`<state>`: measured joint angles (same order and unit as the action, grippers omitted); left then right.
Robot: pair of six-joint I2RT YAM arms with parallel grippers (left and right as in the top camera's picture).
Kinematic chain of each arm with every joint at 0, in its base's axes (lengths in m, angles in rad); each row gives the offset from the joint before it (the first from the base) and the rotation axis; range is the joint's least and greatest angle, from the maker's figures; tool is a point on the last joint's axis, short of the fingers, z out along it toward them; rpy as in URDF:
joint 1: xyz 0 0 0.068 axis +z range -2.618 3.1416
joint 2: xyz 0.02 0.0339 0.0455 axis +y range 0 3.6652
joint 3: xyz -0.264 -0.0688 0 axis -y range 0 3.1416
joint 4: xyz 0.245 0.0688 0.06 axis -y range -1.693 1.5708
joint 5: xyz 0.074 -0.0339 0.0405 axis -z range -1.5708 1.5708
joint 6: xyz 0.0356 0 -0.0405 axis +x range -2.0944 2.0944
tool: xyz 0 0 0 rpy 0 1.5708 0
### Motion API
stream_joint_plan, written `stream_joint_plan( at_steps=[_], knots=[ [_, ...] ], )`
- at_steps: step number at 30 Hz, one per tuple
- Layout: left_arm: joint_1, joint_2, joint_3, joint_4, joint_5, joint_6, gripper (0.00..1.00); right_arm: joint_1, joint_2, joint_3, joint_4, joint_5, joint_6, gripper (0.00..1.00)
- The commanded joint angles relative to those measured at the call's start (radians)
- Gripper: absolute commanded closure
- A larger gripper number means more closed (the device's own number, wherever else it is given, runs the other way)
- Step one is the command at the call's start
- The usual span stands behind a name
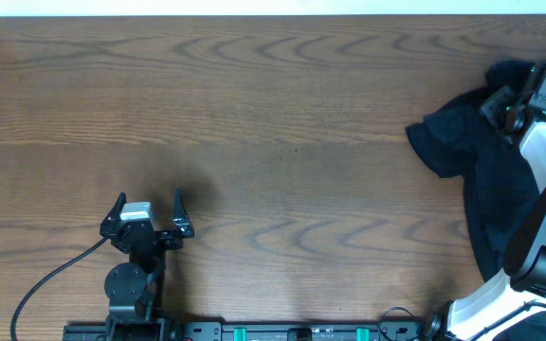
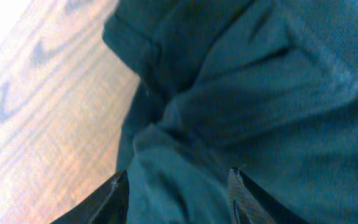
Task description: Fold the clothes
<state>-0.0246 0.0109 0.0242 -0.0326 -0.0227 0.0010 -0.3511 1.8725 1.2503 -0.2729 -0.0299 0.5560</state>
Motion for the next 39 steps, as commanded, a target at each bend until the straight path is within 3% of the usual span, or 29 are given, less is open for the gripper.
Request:
stream_joint_plan(
  at_steps=[1, 22, 25, 34, 39],
  knots=[
    [-0.005, -0.006, -0.020, -0.037, -0.015, 0.010, 0.02, -0.002, 0.027, 0.002, 0.021, 0.023, 0.035, 0.51],
    [-0.005, -0.006, -0.020, -0.037, -0.015, 0.010, 0.02, -0.001, 0.109, -0.005, 0.104, 0.048, 0.068, 0.52],
    [-0.005, -0.006, -0.020, -0.037, -0.015, 0.010, 0.02, -0.001, 0.102, -0.005, 0.138, 0.024, 0.068, 0.59],
    [-0.005, -0.006, -0.020, -0.037, -0.015, 0.010, 0.02, -0.001, 0.051, -0.005, 0.175, -0.005, 0.053, 0.99],
    [-0.005, -0.006, -0.020, -0.037, -0.015, 0.010, 0.02, -0.001, 0.027, -0.005, 0.149, -0.005, 0.005, 0.99]
  ],
)
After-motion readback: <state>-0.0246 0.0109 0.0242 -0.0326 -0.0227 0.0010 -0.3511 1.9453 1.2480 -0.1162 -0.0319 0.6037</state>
